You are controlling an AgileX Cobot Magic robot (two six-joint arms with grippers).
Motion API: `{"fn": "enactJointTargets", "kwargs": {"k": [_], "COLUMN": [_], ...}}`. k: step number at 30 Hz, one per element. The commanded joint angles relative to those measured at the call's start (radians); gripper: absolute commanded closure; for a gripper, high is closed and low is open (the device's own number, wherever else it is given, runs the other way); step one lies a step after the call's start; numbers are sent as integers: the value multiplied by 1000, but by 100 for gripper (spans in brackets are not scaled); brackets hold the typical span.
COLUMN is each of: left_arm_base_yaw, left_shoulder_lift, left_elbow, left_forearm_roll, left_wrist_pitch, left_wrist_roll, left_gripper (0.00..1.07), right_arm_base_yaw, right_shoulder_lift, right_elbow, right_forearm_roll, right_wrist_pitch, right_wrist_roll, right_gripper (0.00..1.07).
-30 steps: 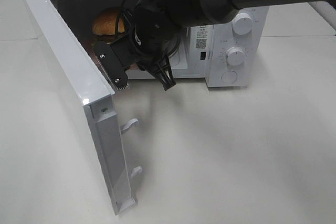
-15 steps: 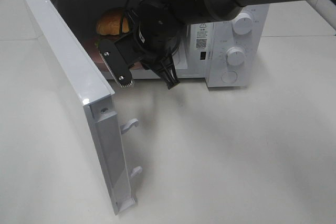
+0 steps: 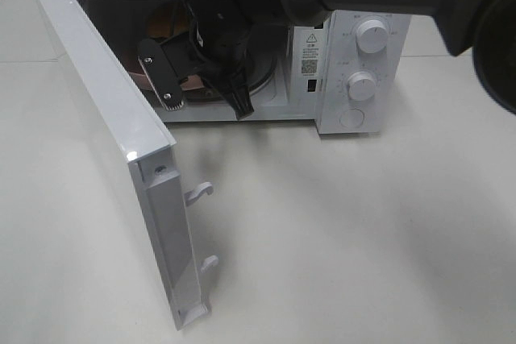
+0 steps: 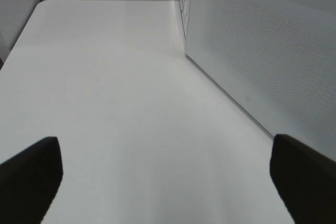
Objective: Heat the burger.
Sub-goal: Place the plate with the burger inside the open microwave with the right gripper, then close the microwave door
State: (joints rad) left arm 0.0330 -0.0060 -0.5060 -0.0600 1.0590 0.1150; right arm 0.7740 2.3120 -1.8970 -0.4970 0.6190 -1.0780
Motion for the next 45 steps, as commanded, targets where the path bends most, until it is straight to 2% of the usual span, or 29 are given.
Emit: {"fn": "enactJointTargets", "kwargs": {"k": [1, 45], "left_arm_base_yaw": [2, 2], "left_shoulder_lift": [-19, -19], "left_elbow": [1, 1], "left_forearm_roll": [0, 0], "left_wrist_pitch": [-13, -13], "left_wrist_roll": [-4, -4], "left_gripper": [5, 5], "right_arm_base_yaw": [-9, -51], "right_shoulder_lift": [39, 50], "right_elbow": [-85, -99], "right_forearm_roll": [-1, 8], "right_wrist_pitch": [40, 89], "right_wrist_roll": [23, 75], "right_gripper": [90, 81]}}
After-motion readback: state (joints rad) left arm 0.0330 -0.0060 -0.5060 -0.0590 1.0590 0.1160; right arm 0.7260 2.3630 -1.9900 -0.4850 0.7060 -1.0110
